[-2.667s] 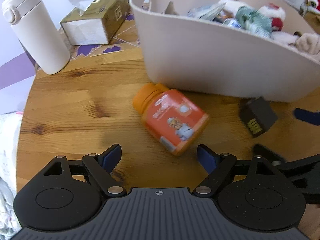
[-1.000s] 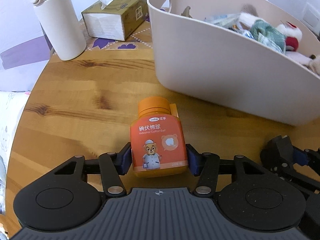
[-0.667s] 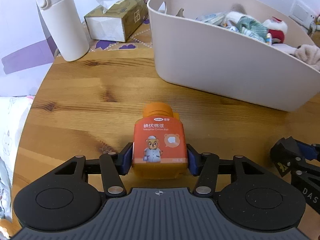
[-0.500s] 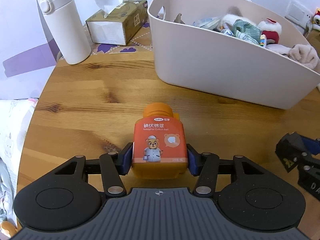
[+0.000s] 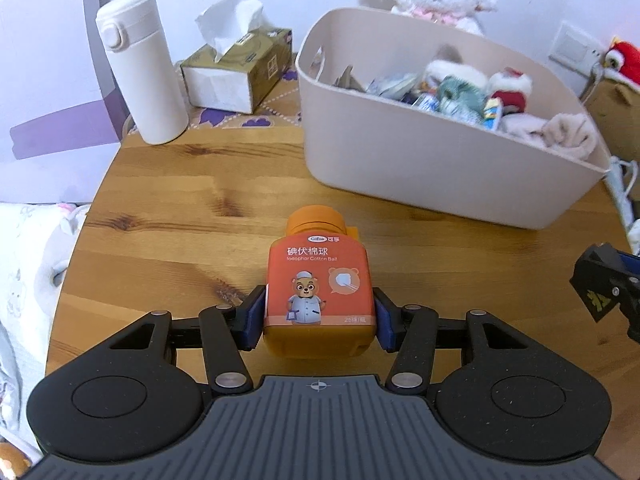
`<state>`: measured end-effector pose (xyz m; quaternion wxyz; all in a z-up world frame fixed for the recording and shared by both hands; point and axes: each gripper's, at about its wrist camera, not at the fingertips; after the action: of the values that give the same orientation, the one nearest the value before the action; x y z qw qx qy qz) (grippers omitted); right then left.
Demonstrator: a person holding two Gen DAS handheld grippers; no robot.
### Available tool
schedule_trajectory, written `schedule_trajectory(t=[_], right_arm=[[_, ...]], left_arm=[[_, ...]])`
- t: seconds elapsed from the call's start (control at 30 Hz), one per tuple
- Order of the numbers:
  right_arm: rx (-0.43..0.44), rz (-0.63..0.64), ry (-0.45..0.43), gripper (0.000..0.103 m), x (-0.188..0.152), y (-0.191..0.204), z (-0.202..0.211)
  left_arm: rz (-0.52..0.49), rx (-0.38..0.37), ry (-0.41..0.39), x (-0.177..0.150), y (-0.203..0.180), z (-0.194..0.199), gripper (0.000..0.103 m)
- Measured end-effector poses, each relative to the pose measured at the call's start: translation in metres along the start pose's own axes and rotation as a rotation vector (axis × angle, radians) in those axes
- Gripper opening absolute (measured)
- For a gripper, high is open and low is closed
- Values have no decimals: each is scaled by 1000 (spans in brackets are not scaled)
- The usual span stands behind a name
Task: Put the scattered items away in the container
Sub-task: 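Lift the orange bottle and black box and carry both over the basket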
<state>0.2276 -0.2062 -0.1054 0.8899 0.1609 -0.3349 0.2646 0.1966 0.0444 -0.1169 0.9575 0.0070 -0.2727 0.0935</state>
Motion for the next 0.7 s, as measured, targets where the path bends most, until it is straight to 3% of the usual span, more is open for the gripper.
schedule_trajectory(t=[0.4,0.7], right_arm=[[4,20,-101,29,35,-11,37],[-4,10,-185,29,69,-18,45]], left_arm=[[-29,-30,-118,31,-4,52,54],[-41,-54,-175,63,-18,62,54]])
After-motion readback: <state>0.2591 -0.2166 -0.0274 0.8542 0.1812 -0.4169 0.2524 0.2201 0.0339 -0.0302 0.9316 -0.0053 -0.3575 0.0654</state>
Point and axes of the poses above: each gripper's, at about its wrist camera, not at the fingertips, and z roughly against the way its jaws point, y to its left, x to its top, and after that the axes turned 2 degrees about -x, right-handed
